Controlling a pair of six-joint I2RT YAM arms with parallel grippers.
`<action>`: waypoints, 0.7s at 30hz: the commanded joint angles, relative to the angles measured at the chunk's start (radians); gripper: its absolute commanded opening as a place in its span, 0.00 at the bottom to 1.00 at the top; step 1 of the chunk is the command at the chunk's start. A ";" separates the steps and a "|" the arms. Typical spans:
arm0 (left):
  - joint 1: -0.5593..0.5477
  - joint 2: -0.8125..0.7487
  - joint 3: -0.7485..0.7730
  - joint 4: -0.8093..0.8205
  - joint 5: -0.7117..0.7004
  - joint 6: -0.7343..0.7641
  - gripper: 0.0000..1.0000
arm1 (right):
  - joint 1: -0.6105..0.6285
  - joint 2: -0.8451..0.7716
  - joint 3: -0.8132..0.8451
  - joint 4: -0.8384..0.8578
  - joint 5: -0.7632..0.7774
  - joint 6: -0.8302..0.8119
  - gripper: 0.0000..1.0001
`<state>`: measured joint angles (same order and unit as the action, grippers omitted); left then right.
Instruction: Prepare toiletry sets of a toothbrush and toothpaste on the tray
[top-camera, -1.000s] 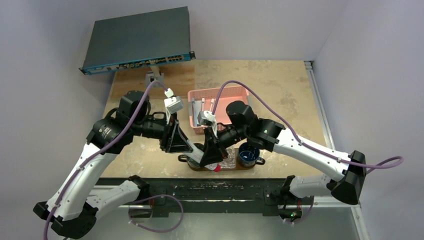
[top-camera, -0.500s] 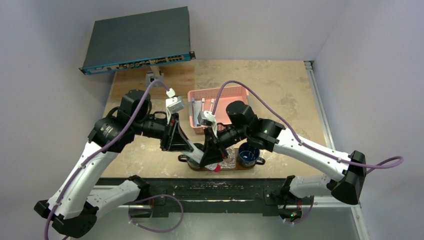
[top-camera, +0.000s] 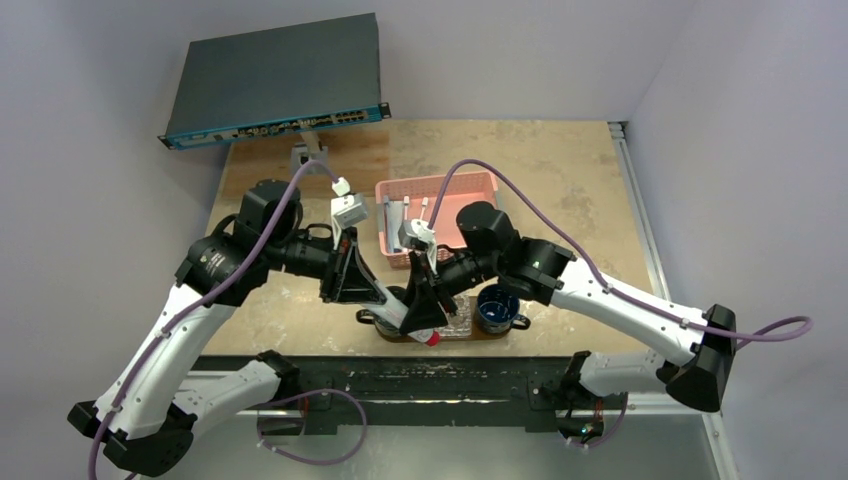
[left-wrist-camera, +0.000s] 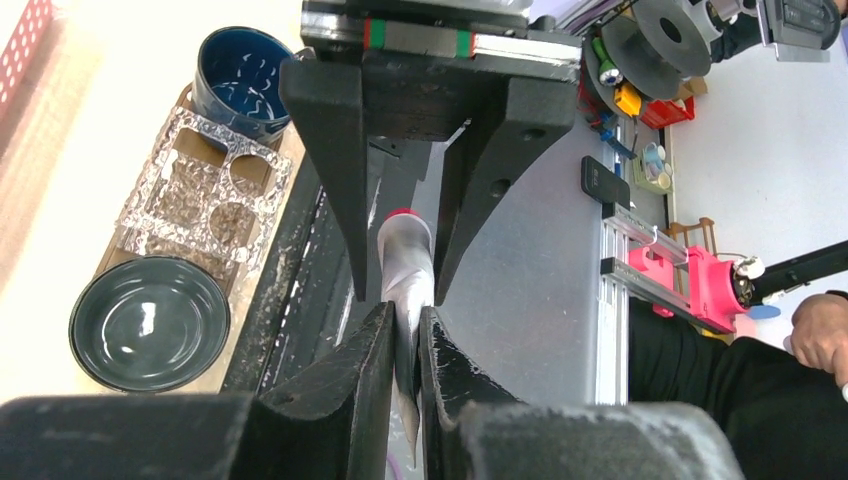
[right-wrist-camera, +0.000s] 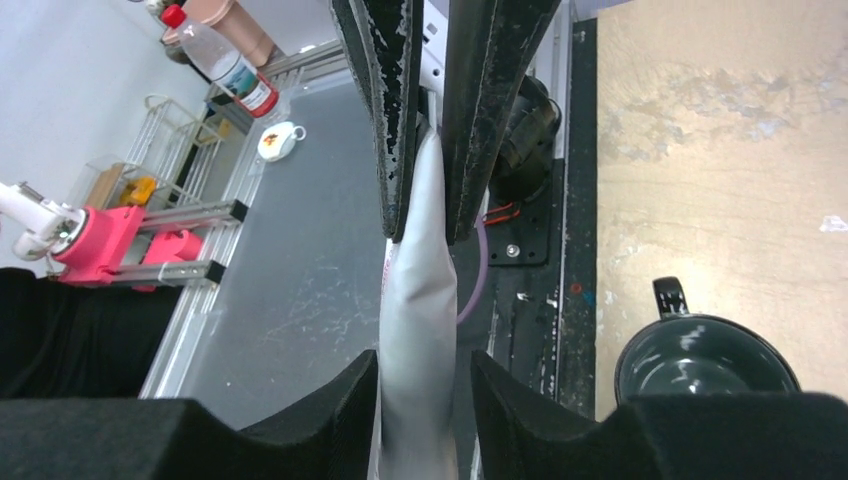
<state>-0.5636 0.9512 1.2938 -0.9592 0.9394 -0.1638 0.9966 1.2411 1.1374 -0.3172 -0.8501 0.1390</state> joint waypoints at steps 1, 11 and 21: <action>-0.005 -0.013 0.017 0.023 0.001 0.010 0.00 | 0.004 -0.050 0.021 0.023 0.067 -0.015 0.44; -0.074 0.023 0.072 -0.029 -0.190 0.010 0.00 | 0.004 -0.088 0.037 -0.009 0.193 -0.022 0.54; -0.243 0.091 0.179 -0.094 -0.453 0.005 0.00 | 0.002 -0.160 0.075 -0.095 0.509 -0.026 0.57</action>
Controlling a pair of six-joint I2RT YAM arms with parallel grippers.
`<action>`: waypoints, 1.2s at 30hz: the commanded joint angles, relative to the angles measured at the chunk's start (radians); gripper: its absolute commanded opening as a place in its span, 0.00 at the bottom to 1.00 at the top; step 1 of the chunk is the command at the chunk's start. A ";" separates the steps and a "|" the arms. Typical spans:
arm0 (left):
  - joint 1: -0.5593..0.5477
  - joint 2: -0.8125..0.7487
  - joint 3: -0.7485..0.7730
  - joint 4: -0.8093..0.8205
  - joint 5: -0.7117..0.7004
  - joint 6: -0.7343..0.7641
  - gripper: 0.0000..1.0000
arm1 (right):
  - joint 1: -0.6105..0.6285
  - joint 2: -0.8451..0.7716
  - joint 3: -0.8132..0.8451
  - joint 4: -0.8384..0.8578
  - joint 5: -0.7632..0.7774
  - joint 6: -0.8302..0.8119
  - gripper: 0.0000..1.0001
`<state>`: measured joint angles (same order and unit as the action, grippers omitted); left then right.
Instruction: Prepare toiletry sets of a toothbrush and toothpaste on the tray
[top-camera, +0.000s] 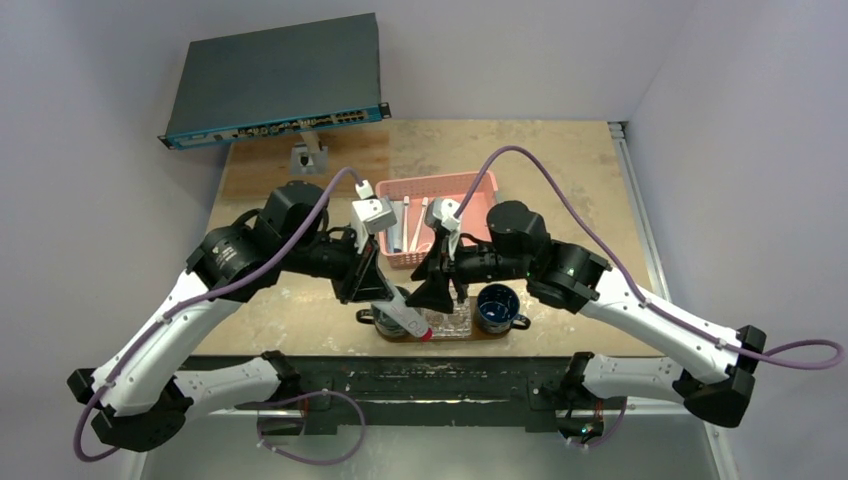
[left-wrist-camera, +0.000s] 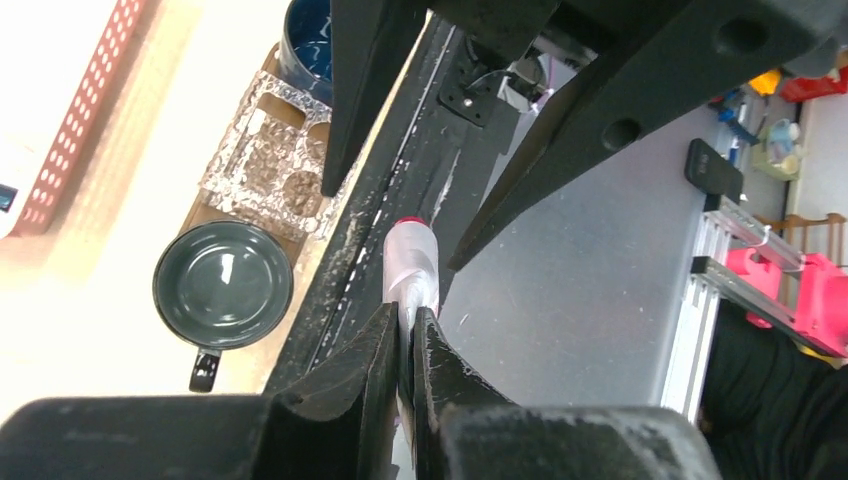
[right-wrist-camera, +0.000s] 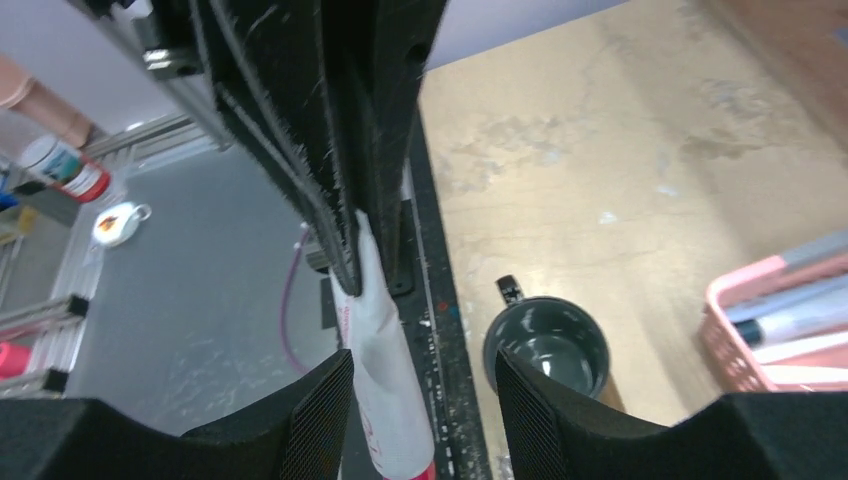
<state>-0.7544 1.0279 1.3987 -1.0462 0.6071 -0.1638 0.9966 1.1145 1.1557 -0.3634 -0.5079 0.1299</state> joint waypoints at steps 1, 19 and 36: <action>-0.066 0.023 0.085 -0.009 -0.144 0.002 0.00 | 0.002 -0.040 0.060 -0.060 0.204 -0.015 0.57; -0.302 0.279 0.316 -0.075 -0.552 -0.086 0.00 | -0.013 -0.032 0.040 -0.248 0.853 0.146 0.61; -0.329 0.414 0.340 -0.030 -0.765 -0.241 0.00 | -0.181 -0.054 -0.096 -0.281 0.949 0.269 0.62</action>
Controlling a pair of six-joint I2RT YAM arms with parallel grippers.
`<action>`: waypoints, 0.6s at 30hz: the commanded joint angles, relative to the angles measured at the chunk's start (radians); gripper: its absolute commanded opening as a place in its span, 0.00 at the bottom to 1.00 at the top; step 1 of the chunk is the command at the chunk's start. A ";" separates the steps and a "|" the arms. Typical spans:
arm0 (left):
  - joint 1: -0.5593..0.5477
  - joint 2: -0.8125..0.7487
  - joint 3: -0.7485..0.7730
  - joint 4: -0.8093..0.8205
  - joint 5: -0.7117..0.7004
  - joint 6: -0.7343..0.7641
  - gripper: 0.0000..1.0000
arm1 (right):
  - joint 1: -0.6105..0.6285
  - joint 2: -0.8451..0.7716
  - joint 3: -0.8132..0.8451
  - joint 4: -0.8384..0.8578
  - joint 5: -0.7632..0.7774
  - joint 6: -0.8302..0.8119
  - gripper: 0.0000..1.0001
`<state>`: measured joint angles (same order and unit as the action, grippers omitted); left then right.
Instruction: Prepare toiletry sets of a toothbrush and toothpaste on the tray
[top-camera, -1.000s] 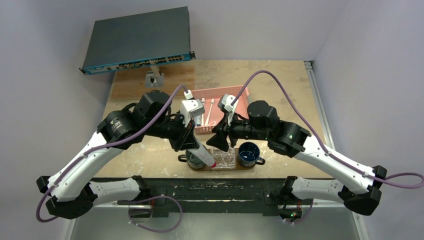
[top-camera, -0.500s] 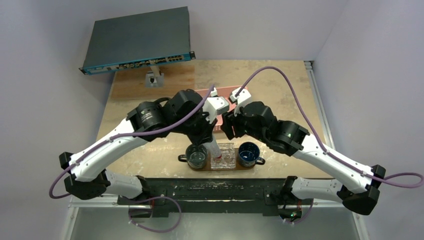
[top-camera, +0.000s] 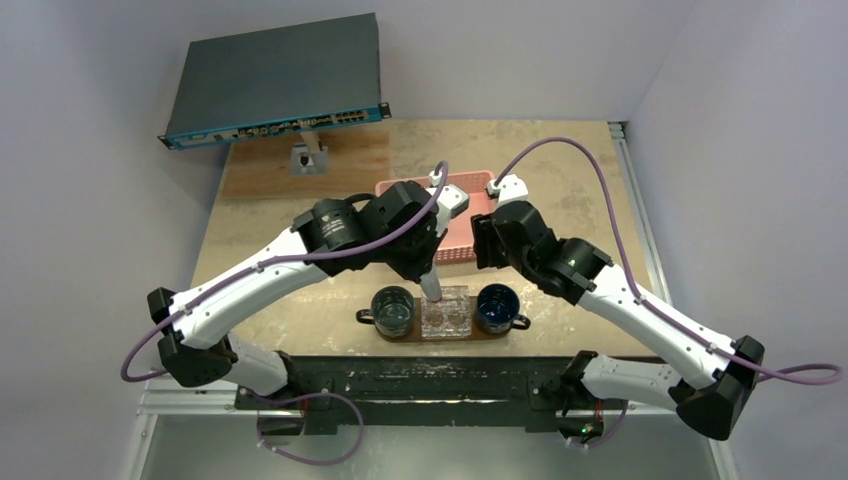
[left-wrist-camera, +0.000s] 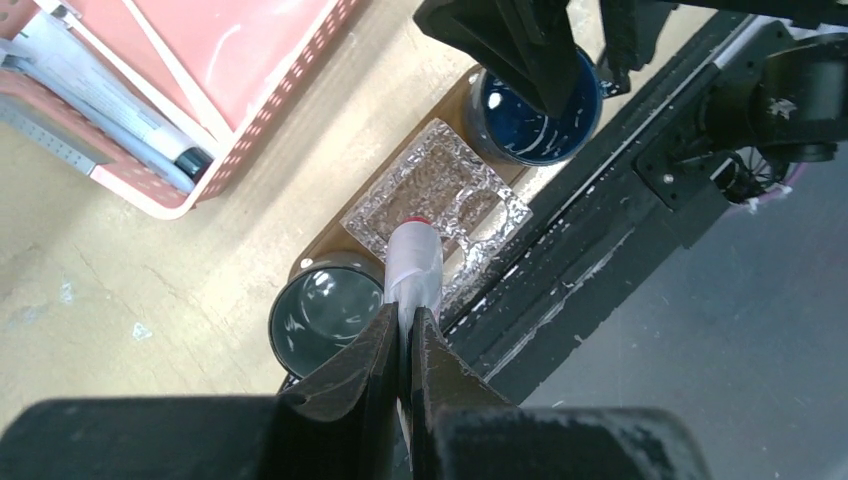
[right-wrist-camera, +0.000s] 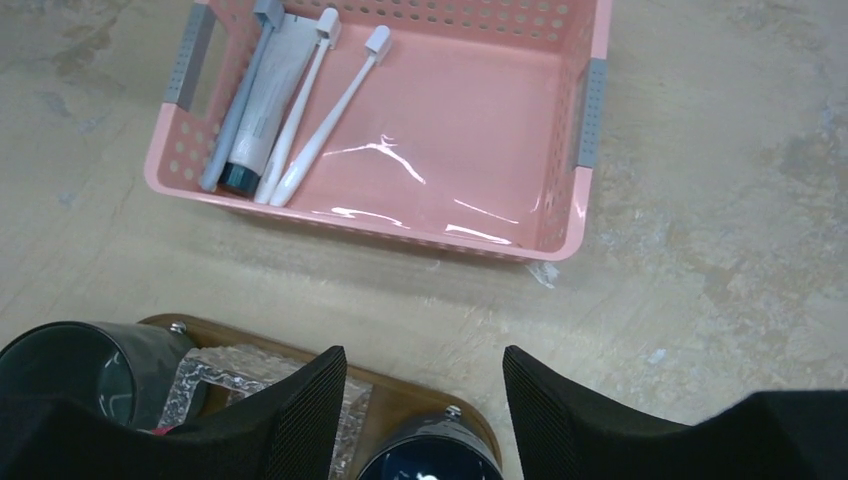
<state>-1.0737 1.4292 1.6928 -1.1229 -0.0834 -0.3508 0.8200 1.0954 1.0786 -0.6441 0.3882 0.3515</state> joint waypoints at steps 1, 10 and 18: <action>-0.011 0.017 0.044 0.051 -0.086 -0.060 0.00 | -0.005 -0.037 -0.026 -0.002 0.059 0.054 0.62; -0.015 0.072 0.036 0.078 -0.110 -0.100 0.00 | -0.008 -0.054 -0.088 -0.002 0.070 0.107 0.63; -0.020 0.094 0.036 0.074 -0.108 -0.107 0.00 | -0.009 -0.068 -0.104 -0.005 0.077 0.106 0.64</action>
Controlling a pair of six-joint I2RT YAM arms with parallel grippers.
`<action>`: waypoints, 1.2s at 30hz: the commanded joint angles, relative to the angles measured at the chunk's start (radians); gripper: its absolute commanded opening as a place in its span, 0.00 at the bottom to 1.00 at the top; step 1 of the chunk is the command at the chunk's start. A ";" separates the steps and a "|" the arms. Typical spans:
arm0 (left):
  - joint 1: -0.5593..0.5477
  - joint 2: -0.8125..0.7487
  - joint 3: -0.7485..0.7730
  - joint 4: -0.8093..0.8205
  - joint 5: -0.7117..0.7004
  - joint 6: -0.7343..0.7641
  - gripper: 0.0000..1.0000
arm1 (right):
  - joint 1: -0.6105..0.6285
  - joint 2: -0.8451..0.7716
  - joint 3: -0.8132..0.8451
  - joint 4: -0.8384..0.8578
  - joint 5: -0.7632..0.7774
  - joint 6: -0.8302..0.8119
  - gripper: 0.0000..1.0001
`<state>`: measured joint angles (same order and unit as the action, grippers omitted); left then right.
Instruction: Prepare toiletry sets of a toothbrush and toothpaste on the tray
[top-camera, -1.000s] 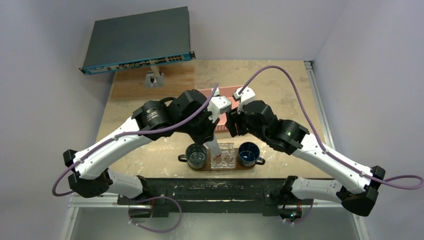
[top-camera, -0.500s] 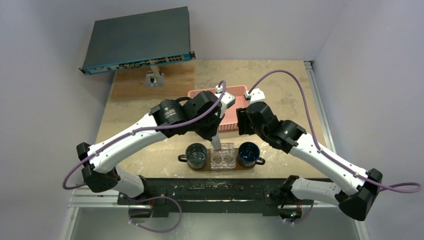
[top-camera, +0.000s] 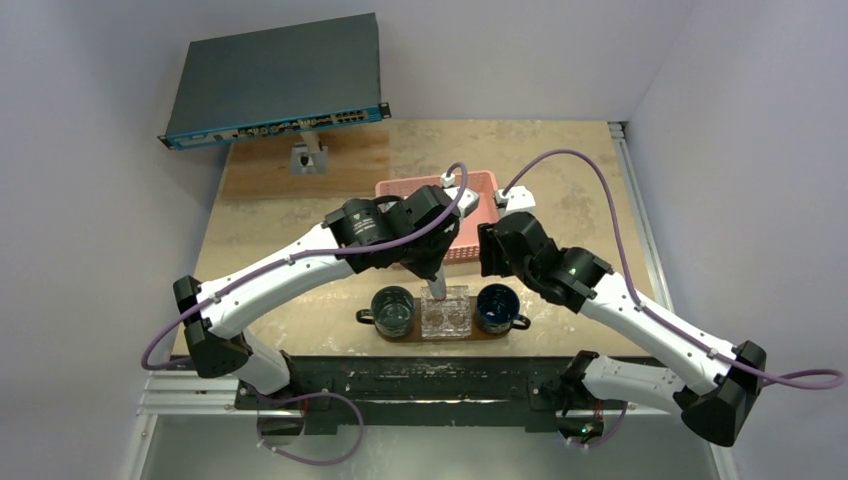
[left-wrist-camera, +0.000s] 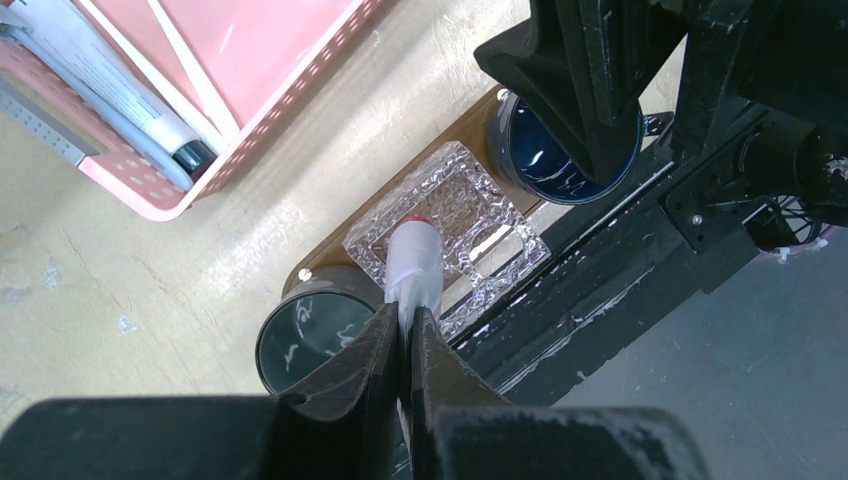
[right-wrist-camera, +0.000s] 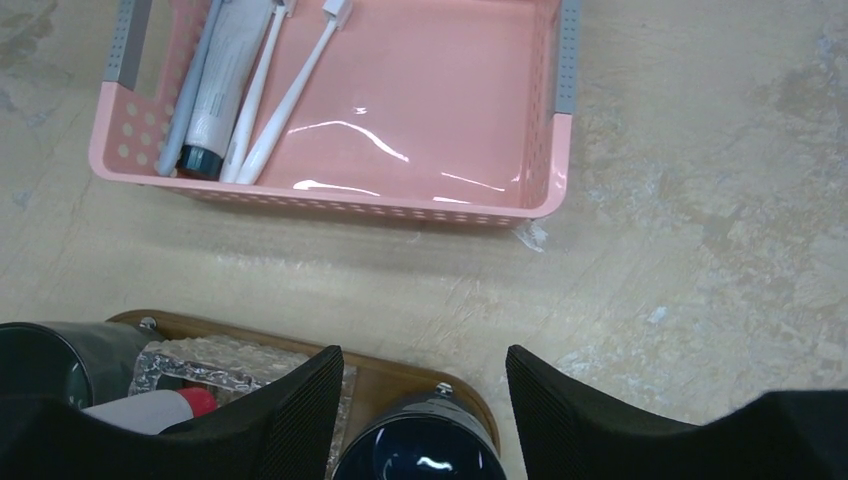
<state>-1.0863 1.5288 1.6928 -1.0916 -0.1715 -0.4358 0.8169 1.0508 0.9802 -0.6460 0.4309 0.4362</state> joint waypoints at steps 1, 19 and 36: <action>-0.007 -0.004 0.033 0.042 -0.022 -0.023 0.00 | -0.005 -0.024 -0.007 -0.003 0.033 0.021 0.63; -0.007 -0.001 -0.022 0.070 -0.039 -0.033 0.00 | -0.005 -0.018 -0.018 0.002 0.016 0.022 0.64; -0.007 -0.056 -0.073 0.076 -0.034 -0.056 0.00 | -0.005 0.015 -0.011 0.025 -0.006 0.016 0.64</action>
<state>-1.0889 1.5032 1.6276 -1.0245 -0.1982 -0.4763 0.8169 1.0626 0.9607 -0.6468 0.4274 0.4385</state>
